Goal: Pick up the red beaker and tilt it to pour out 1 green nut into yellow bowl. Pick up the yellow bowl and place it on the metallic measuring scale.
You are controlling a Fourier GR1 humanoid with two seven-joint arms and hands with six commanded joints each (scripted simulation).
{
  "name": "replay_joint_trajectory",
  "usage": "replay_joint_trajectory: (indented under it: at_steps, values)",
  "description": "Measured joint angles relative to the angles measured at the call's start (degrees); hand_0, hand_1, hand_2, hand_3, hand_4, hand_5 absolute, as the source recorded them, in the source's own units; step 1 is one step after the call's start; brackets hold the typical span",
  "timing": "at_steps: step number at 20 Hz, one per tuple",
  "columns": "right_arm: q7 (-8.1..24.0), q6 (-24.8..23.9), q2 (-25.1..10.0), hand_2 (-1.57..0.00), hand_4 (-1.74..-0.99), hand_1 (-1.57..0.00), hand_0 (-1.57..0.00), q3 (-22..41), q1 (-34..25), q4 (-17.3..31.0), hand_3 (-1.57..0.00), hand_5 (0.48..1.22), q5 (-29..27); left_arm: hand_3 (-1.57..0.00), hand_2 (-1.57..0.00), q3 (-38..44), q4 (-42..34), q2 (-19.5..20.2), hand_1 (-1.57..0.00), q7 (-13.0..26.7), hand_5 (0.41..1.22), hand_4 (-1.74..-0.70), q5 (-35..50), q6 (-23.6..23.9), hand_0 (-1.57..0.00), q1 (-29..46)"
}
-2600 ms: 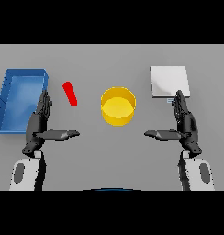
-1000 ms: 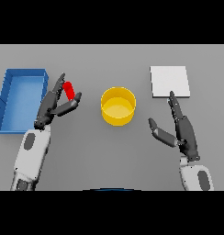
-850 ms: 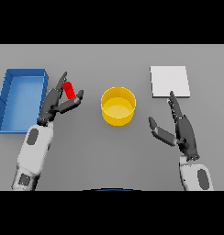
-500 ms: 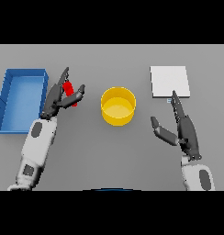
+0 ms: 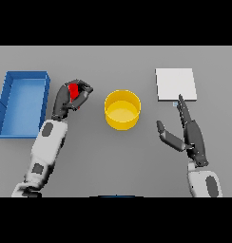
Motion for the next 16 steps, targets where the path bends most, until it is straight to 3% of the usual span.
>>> replay_joint_trajectory:
  at_steps: [2, 5, 6, 10, 13, 16]
  values:
    - [0.0, -0.4, -0.3, 0.00, -1.242, 0.00, 0.00, -0.3, -0.3, -0.5, 0.00, 0.650, 0.1, -1.15, -1.27, -0.5, 0.2, 0.2, -1.25, -0.9, 1.130, -1.64, -0.2, -0.1, -1.24, 0.0]
    - [-0.6, 0.4, 0.2, 0.00, -1.255, 0.00, 0.00, -0.1, 0.2, -0.7, 0.00, 0.644, -0.9, -1.36, -1.42, -1.1, -0.8, -0.1, -1.41, -0.9, 1.174, -1.54, 0.0, -0.1, -1.40, 0.7]
    - [-0.3, 0.6, 0.3, 0.00, -1.251, 0.00, 0.00, -0.1, -0.3, -0.2, 0.00, 0.641, -1.1, -1.40, -1.45, -0.6, -0.5, 0.2, -1.44, -0.2, 1.171, -1.58, -0.1, 0.0, -1.43, 0.1]
    - [-0.3, 0.2, -0.1, 0.00, -1.238, 0.00, 0.00, 0.0, 0.2, -0.8, 0.00, 0.643, -0.3, -1.50, -1.52, 1.4, -3.0, -0.1, -1.52, -2.5, 1.144, -1.68, 5.8, -4.8, -1.51, -0.1]
    - [-0.1, -0.2, -0.3, 0.00, -1.228, 0.00, 0.00, -0.2, -0.2, -0.7, 0.00, 0.645, 0.0, -1.54, -1.55, 0.9, -7.3, 0.6, -1.54, -0.5, 1.132, -1.71, 7.6, -5.8, -1.54, 0.2]
    - [-1.9, -0.2, 0.0, 0.00, -1.219, 0.00, 0.00, 0.5, 0.1, -0.2, 0.00, 0.653, 0.8, -1.55, -1.56, -1.2, -10.5, 2.1, -1.56, 1.5, 1.130, -1.72, 7.2, -6.9, -1.56, 0.0]
